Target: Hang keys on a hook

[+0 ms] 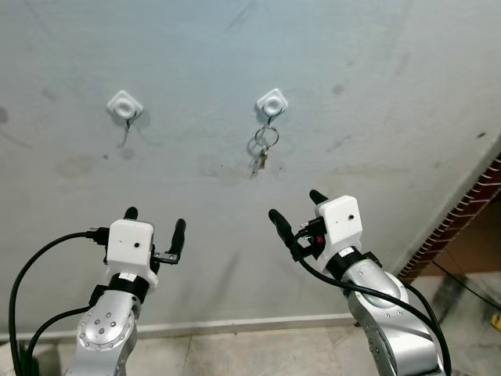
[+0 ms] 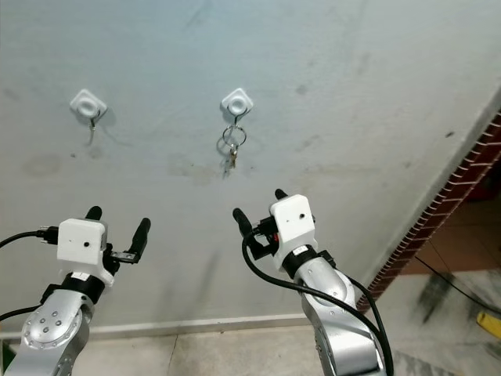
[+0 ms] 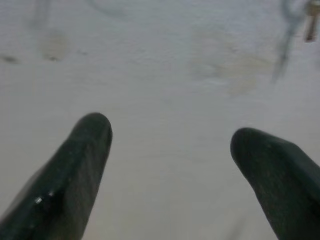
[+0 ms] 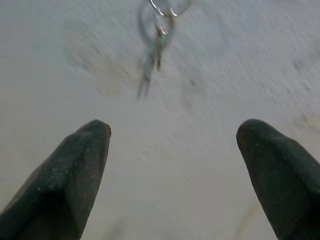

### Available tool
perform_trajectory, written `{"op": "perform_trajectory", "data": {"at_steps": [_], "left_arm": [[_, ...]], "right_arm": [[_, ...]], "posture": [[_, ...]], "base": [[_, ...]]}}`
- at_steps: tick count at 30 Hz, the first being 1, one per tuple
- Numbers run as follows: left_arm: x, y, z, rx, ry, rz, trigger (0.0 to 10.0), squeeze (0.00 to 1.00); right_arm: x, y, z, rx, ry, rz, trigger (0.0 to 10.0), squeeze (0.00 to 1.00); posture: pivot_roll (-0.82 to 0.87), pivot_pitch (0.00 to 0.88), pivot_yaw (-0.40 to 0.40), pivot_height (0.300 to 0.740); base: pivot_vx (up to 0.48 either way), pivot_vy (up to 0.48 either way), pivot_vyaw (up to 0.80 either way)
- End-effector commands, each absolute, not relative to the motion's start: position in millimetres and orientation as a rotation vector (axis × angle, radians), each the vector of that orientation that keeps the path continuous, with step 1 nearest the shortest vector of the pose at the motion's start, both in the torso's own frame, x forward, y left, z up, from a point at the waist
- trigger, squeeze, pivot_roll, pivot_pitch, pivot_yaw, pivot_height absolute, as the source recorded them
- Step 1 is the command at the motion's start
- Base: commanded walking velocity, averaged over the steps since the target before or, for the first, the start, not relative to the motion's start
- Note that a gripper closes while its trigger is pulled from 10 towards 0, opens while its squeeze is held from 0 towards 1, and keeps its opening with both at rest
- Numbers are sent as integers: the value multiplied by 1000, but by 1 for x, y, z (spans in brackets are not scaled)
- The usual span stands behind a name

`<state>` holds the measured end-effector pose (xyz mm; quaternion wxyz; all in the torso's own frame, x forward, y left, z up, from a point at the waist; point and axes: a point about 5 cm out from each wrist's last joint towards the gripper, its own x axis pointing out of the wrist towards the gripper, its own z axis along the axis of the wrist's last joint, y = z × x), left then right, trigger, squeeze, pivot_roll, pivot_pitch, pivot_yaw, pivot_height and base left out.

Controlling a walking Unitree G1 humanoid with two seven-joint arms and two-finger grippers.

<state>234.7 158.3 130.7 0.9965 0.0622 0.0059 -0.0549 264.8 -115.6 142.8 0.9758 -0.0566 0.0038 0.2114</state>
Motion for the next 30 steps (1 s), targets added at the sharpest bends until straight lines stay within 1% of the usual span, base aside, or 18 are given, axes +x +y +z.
{"op": "perform_trajectory", "data": {"at_steps": [1, 11, 13, 23, 30], "left_arm": [[235, 158, 128, 134, 33, -122, 10000, 0], [238, 157, 130, 142, 20, -130, 10000, 0], [237, 156, 130, 138, 11, -135, 10000, 0], [237, 157, 130, 155, 20, -123, 10000, 0], [235, 156, 128, 152, 32, -124, 10000, 0]], "right_arm": [[265, -116, 147, -106, 0, 414, 10000, 0], [265, -115, 147, -97, 3, 402, 10000, 0], [265, -115, 147, -98, 4, 401, 10000, 0], [264, -112, 146, -98, 8, 407, 10000, 0], [264, -114, 145, -104, 14, 411, 10000, 0]], "posture": [[116, 0, -1, 740], [110, 0, 3, 740], [110, 0, 3, 740], [111, 0, 2, 740], [108, 0, -1, 740]], "base": [[0, 442, 0], [0, 435, 0], [-262, 255, 0], [0, 0, 0], [-293, 0, 0]]}}
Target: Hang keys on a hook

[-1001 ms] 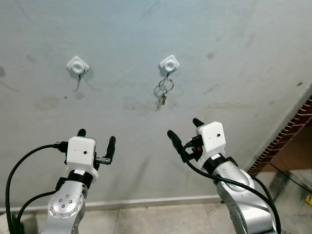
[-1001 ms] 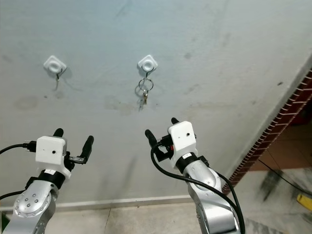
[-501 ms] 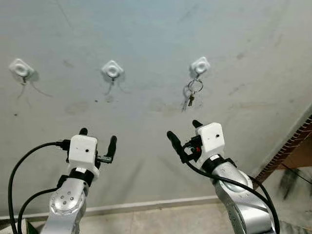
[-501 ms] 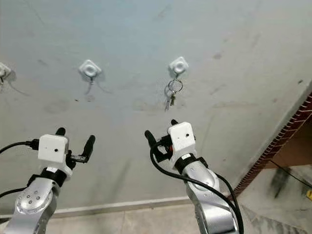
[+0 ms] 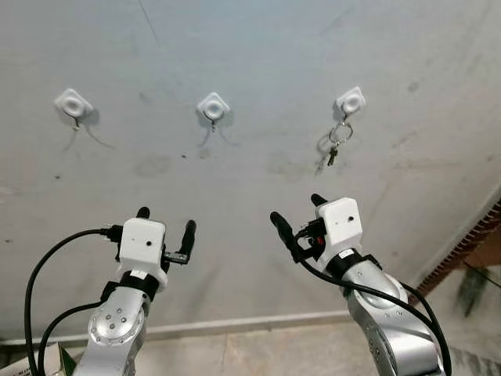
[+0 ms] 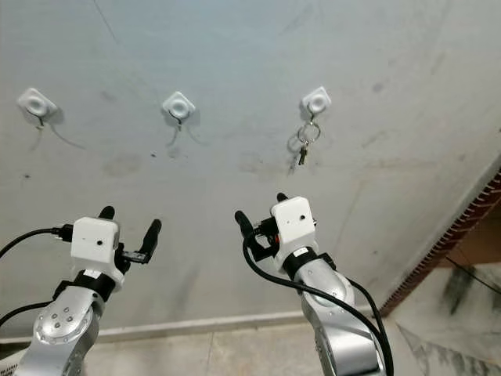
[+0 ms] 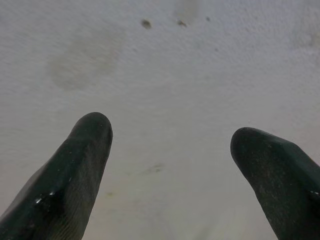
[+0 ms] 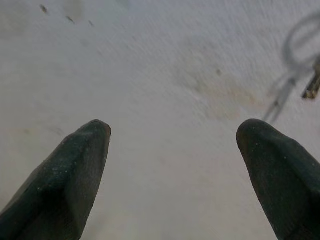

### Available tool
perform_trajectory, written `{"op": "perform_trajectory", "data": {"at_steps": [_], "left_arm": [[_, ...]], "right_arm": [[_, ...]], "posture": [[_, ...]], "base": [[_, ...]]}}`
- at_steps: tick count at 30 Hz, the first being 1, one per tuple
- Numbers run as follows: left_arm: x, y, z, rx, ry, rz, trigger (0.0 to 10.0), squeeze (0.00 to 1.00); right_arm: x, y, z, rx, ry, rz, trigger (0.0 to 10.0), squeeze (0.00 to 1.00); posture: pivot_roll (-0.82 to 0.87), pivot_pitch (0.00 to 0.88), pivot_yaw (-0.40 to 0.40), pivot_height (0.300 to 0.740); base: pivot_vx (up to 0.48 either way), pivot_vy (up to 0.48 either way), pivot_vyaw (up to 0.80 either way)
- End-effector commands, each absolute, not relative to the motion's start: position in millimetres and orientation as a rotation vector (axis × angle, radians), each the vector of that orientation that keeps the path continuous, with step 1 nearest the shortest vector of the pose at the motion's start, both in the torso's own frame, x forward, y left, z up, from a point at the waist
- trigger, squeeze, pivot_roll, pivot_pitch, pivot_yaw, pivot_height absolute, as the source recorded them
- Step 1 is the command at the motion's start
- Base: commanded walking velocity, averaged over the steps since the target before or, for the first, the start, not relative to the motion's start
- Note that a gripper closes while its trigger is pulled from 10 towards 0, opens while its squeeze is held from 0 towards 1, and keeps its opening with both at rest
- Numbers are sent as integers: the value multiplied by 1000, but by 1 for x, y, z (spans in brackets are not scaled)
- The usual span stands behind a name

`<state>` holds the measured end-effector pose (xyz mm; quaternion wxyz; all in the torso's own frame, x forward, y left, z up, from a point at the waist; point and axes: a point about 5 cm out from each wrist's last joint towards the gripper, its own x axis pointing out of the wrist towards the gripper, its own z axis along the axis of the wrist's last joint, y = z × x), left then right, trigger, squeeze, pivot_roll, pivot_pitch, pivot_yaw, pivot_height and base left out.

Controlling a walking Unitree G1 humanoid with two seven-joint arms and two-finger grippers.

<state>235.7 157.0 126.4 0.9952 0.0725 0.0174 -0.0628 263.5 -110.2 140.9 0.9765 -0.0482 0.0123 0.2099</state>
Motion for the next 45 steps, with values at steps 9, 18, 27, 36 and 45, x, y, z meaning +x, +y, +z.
{"op": "perform_trajectory", "data": {"at_steps": [9, 18, 27, 36, 45], "left_arm": [[236, 155, 128, 153, 33, -125, 10000, 0], [237, 155, 127, 152, 33, -126, 10000, 0], [238, 156, 127, 152, 33, -125, 10000, 0], [239, 155, 127, 151, 32, -131, 10000, 0], [239, 154, 127, 147, 32, -133, 10000, 0]], "right_arm": [[263, -115, 145, -112, 19, 411, 10000, 0], [264, -115, 145, -117, 20, 413, 10000, 0], [265, -116, 145, -123, 18, 410, 10000, 0], [265, -117, 145, -127, 19, 402, 10000, 0], [265, -118, 146, -134, 21, 402, 10000, 0]], "posture": [[101, 0, -1, 740], [100, 0, -1, 740], [95, 0, 2, 740], [89, 0, 5, 740], [84, 0, 5, 740]], "base": [[-363, 0, 0], [-369, 0, 0], [-370, 0, 0], [-375, 0, 0], [-354, 0, 0]]}}
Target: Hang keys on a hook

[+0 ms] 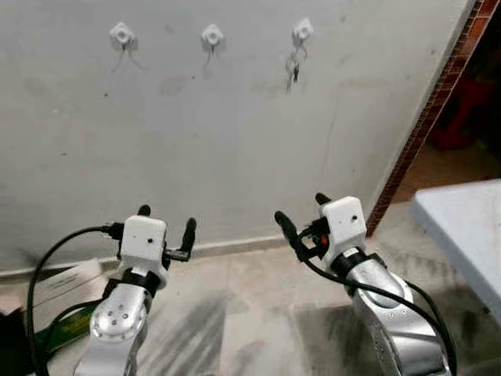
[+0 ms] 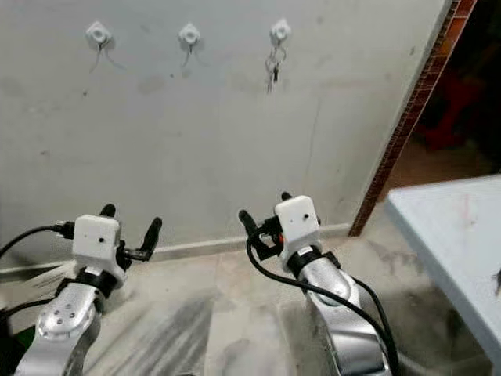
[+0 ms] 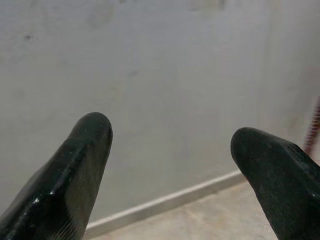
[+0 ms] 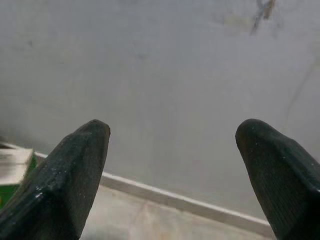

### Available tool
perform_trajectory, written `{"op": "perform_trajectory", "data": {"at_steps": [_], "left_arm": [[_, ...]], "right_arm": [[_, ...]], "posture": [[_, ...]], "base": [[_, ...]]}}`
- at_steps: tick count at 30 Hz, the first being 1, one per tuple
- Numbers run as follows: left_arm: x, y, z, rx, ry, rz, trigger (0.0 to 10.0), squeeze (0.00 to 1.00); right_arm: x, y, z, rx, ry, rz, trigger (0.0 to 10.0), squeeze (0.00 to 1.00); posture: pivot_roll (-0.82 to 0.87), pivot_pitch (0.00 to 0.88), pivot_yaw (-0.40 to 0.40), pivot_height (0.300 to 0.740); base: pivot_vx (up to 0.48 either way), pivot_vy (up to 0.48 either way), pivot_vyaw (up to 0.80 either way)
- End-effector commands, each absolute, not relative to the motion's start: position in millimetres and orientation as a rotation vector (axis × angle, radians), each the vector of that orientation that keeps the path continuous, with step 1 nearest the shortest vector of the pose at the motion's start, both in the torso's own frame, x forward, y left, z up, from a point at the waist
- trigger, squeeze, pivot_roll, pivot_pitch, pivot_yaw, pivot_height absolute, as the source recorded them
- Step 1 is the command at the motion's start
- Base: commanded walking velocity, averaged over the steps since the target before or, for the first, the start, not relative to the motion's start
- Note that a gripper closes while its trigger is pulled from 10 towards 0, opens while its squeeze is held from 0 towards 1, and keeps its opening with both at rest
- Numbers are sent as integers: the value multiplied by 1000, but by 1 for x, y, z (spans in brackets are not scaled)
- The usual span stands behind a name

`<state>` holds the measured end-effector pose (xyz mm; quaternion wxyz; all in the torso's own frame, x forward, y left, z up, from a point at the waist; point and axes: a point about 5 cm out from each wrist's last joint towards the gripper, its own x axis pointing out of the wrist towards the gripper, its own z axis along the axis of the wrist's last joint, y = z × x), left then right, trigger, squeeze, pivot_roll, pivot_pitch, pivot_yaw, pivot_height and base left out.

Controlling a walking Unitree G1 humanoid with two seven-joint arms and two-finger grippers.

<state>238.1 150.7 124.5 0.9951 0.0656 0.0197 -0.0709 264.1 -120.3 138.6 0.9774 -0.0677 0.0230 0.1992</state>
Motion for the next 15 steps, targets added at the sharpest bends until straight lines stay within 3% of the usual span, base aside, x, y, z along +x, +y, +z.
{"op": "perform_trajectory", "data": {"at_steps": [1, 4, 11, 15], "left_arm": [[239, 154, 127, 147, 32, -133, 10000, 0], [239, 153, 127, 146, 28, -138, 10000, 0], [240, 152, 128, 149, 14, -149, 10000, 0], [240, 150, 129, 139, 10, -173, 10000, 0]], "right_arm": [[265, -118, 146, -134, 21, 402, 10000, 0], [265, -118, 146, -135, 22, 401, 10000, 0], [264, -119, 146, -130, 30, 395, 10000, 0], [265, -120, 145, -133, 37, 392, 10000, 0]], "posture": [[84, 0, 5, 740], [84, 0, 5, 740], [75, 0, 7, 740], [72, 0, 7, 740]], "base": [[-274, 0, 0], [-274, 0, 0], [0, 0, 0], [0, 0, -728]]}}
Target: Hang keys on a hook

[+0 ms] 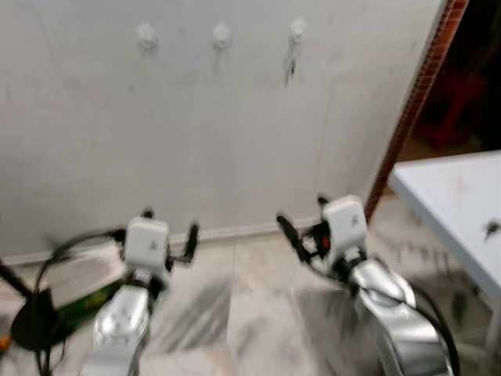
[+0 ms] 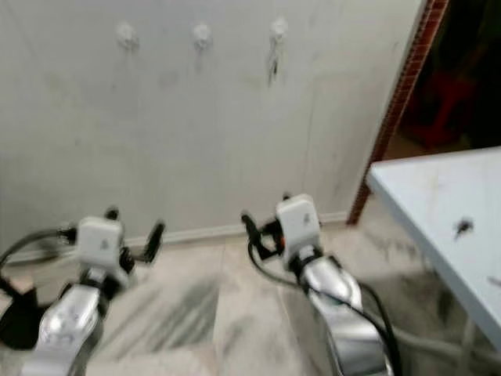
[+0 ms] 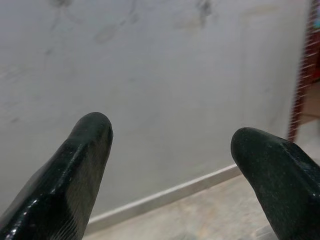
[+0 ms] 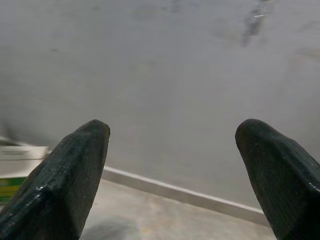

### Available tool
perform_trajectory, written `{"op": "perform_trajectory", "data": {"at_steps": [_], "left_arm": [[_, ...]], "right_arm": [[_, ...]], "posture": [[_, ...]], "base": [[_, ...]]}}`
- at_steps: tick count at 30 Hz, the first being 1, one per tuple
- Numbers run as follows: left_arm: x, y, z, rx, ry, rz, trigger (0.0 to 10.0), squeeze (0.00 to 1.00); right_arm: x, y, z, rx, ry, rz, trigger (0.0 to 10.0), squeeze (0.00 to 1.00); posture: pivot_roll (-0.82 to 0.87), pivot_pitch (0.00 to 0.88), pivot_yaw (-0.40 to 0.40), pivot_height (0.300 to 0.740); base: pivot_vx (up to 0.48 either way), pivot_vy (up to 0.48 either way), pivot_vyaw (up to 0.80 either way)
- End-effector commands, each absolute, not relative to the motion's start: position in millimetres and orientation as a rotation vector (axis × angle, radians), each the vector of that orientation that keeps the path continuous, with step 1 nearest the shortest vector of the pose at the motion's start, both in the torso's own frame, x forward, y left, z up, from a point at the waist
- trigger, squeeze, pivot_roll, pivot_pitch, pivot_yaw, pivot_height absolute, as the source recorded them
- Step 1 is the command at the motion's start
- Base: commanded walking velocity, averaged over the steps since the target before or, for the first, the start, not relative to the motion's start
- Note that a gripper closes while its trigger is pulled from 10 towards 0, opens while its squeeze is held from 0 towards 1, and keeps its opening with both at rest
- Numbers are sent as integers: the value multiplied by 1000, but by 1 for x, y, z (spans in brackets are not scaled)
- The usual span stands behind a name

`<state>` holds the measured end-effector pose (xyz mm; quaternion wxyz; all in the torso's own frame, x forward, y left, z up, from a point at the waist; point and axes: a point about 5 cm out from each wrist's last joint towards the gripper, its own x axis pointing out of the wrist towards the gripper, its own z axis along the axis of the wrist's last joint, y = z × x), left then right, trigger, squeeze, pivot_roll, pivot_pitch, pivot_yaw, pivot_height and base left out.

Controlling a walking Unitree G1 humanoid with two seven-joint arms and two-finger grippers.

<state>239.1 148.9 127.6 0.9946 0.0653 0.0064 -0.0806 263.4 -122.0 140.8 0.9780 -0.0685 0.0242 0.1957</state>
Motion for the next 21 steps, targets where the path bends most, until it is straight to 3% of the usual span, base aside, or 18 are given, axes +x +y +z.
{"op": "perform_trajectory", "data": {"at_steps": [1, 21], "left_arm": [[240, 149, 129, 136, 10, -180, 10000, 0], [238, 145, 131, 112, -3, -256, 10000, 0]], "right_arm": [[264, -120, 145, -135, 38, 391, 10000, 0], [267, -117, 144, -146, 40, 409, 10000, 0]], "posture": [[71, 0, 7, 740], [80, 0, 6, 740]], "base": [[0, 0, -800], [0, 0, -800]]}}
